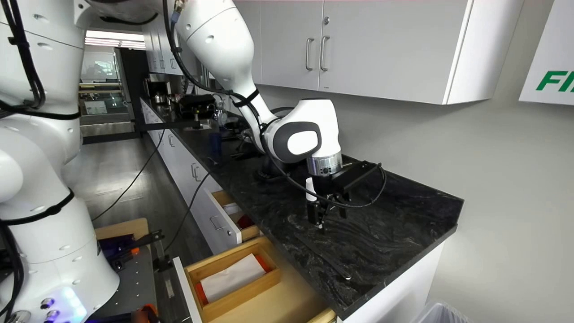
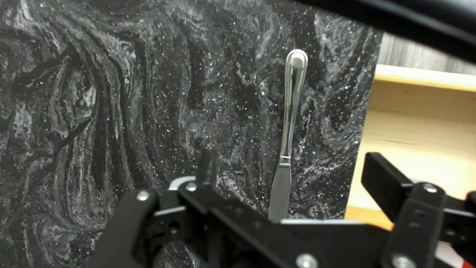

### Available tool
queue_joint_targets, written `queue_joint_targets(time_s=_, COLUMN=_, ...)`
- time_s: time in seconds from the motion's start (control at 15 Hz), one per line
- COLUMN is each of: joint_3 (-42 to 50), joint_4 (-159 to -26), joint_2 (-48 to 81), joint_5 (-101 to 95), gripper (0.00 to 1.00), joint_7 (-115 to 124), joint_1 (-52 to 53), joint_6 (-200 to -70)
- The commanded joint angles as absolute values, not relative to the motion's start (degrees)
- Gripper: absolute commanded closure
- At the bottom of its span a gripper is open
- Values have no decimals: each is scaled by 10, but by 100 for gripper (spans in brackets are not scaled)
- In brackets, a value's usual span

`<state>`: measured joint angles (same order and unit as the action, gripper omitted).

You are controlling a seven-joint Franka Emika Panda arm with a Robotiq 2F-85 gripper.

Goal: Pick up the butter knife from the countertop and put it inside the open drawer

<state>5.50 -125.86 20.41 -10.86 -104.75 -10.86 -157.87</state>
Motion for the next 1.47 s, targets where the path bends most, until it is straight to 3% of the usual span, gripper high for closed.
queue_joint_targets(time_s=0.0, joint_3=23, joint_4=-1211, joint_2=258, joint_5=-89, gripper=0, joint_7=-1065, joint_1=-132, joint_6=-1575)
queue_joint_targets(time_s=1.4, joint_3=-22, joint_4=-1164, joint_2=362, joint_5=-71, gripper=0, joint_7=-1065, joint_1=-208, joint_6=-1578)
